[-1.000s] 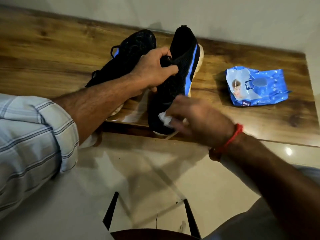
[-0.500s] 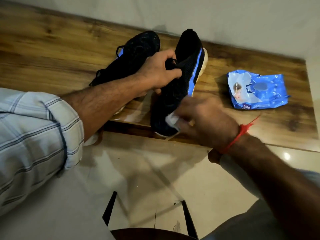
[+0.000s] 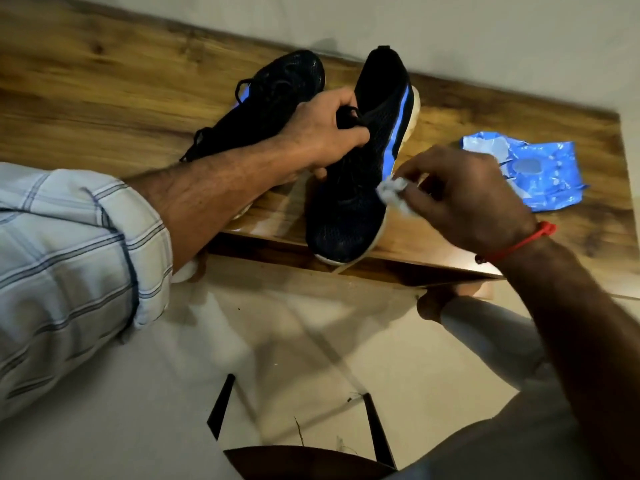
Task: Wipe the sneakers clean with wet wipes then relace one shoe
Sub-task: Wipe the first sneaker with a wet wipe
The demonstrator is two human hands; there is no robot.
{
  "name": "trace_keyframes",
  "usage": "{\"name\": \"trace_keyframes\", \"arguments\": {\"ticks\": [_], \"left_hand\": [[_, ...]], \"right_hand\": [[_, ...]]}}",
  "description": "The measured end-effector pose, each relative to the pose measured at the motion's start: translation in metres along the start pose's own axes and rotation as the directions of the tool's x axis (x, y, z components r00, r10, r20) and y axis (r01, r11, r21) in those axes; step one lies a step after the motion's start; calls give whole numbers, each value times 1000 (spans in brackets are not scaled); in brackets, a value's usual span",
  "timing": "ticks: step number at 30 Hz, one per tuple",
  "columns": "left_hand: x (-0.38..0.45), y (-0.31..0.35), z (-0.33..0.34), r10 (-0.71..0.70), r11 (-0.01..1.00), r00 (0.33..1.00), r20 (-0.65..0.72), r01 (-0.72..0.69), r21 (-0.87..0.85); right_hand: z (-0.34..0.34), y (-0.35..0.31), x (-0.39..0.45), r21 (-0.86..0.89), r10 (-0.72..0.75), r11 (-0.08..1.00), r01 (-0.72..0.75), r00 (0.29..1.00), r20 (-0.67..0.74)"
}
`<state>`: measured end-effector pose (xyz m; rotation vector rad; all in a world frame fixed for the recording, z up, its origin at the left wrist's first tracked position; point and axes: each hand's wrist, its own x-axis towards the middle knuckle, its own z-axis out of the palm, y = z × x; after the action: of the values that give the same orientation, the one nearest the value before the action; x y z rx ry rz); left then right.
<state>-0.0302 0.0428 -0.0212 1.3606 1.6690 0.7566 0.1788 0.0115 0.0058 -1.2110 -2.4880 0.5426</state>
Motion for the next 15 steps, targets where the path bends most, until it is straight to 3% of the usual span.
{"name": "trace_keyframes", "arguments": {"ticks": [3, 6, 10, 13, 15], "left_hand": [[1, 0, 0, -9, 1000, 1000, -14, 9, -11], [1, -1, 1, -26, 999, 999, -19, 25, -22], [1, 1, 1, -33, 999, 999, -24, 32, -31], [0, 2, 3, -35, 999, 999, -29, 35, -20], [-1, 2, 4, -32, 999, 999, -23, 32, -14]], "right_hand": [[-6, 8, -1, 130, 107, 986, -101, 993, -41], [5, -8, -5, 225, 70, 970, -88, 994, 84], [14, -19, -7, 44, -32, 999, 26, 990, 136], [17, -21, -7, 22, -105, 994, 103, 987, 119], [32, -36, -17, 16, -199, 980, 200, 958, 206]]}}
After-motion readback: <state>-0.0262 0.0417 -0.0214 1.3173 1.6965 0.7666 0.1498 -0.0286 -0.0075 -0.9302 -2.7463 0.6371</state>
